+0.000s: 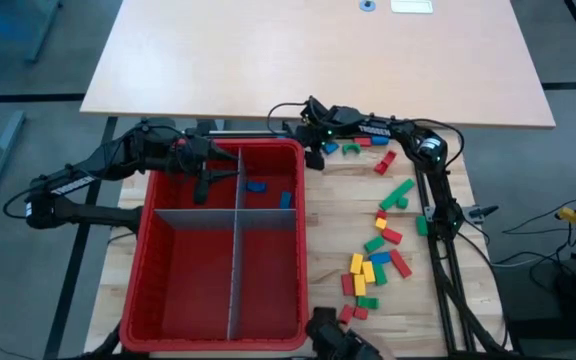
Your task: Sort blocks
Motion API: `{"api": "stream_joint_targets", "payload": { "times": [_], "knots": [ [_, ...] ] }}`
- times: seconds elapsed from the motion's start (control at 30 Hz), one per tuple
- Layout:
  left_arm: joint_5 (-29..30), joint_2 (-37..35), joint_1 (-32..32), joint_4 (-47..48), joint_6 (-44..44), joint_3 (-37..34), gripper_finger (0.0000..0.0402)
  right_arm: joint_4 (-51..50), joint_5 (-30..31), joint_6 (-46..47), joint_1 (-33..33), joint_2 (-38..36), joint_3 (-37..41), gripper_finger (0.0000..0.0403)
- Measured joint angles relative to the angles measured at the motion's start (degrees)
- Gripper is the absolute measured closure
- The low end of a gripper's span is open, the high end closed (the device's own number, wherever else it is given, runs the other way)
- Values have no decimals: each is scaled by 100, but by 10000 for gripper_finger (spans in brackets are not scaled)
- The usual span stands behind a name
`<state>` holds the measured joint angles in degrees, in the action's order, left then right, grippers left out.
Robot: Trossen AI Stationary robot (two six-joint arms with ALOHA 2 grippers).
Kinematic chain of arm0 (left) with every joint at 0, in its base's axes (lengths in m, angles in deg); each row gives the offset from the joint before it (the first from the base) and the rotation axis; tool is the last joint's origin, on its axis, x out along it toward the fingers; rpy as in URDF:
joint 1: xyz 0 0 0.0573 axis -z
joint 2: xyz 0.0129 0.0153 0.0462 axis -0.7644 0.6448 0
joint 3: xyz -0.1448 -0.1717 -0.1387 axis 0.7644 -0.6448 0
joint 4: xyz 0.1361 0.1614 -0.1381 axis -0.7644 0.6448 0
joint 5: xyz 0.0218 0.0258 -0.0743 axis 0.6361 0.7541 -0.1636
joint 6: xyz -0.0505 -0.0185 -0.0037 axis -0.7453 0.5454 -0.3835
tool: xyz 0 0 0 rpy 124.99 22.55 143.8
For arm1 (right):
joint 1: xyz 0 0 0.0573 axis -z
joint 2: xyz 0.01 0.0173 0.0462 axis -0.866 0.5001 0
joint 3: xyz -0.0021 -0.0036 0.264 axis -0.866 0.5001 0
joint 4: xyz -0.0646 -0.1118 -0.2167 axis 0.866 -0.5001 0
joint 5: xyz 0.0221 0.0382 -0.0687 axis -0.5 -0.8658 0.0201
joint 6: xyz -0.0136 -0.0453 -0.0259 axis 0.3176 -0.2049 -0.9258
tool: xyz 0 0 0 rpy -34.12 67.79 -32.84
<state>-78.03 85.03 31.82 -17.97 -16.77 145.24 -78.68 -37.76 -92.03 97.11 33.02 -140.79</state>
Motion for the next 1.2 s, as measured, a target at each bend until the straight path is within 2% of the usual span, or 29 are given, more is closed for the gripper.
{"api": "stream_joint_targets", "payload": {
  "times": [0.33, 0.5, 0.7, 0.9, 1.2],
  "knots": [
    [397, 0, -1, 20, 73, 0, 283, -393, 809, -86, 62, -274, 0, 203],
    [395, 0, -1, 45, 199, 0, 301, -836, 797, 231, 203, -640, 9, 209],
    [395, 0, 1, 125, 203, 0, 316, -1257, 210, 767, 246, -1227, 282, 222],
    [393, 0, -1, 456, 203, 0, 324, -1016, -675, 1280, 17, -2108, 1094, 242],
    [393, 0, -1, 571, 201, 0, 324, 108, -608, 2237, -889, -3982, 3146, 275]
  ]
}}
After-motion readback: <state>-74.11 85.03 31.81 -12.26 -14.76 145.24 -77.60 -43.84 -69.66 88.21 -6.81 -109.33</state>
